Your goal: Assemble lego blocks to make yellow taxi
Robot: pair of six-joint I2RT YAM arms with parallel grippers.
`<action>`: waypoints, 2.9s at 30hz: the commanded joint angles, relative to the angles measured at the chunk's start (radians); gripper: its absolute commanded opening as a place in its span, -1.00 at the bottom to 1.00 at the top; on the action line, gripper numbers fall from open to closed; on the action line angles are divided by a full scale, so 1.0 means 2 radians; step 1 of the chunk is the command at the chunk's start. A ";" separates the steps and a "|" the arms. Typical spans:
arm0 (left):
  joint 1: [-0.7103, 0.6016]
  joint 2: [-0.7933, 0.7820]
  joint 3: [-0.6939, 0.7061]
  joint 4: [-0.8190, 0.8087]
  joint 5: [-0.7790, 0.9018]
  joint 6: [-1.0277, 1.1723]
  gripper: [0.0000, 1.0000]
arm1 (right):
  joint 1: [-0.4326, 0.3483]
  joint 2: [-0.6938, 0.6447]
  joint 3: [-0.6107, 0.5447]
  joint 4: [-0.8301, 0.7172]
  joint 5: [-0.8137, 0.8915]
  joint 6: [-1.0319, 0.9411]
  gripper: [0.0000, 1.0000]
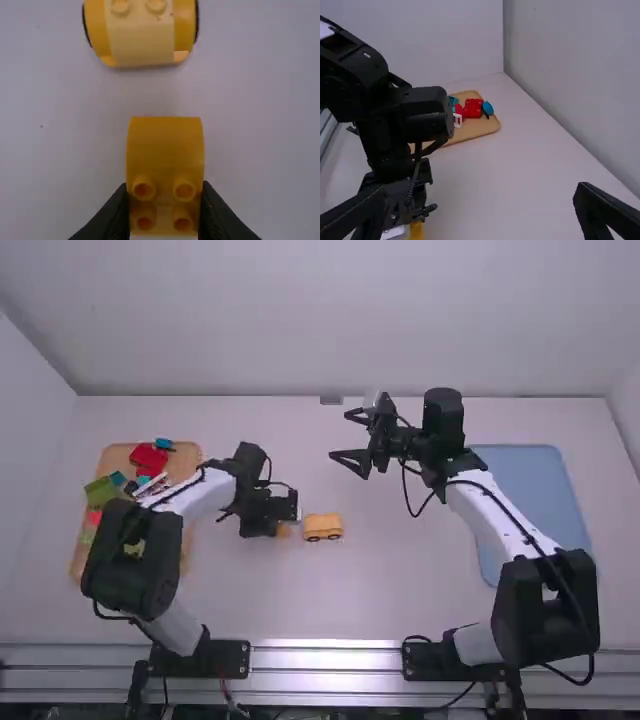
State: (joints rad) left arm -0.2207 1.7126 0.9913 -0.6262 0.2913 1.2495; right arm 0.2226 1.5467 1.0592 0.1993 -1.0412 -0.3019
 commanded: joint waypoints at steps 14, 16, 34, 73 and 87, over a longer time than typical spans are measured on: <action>-0.001 -0.002 -0.064 0.092 -0.023 -0.011 -0.02 | 0.000 0.004 0.017 0.001 -0.006 0.000 0.98; 0.002 -0.003 -0.064 0.103 -0.019 -0.012 0.98 | 0.000 0.004 0.017 0.001 -0.007 0.000 0.98; 0.121 -0.078 -0.086 0.083 0.213 0.086 0.98 | 0.000 0.004 0.017 0.001 0.024 0.000 0.98; 0.133 -0.068 -0.200 0.278 0.282 0.027 0.99 | -0.025 0.103 -0.077 -0.163 -0.085 -0.427 0.98; 0.134 0.018 -0.165 0.263 0.275 0.058 0.98 | -0.005 0.103 -0.113 -0.126 -0.082 -0.427 0.98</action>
State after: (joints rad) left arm 0.0513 1.7485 0.6334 -0.0814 0.8333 1.2999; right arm 0.1940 1.7538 0.8490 -0.0624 -1.1831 -1.1549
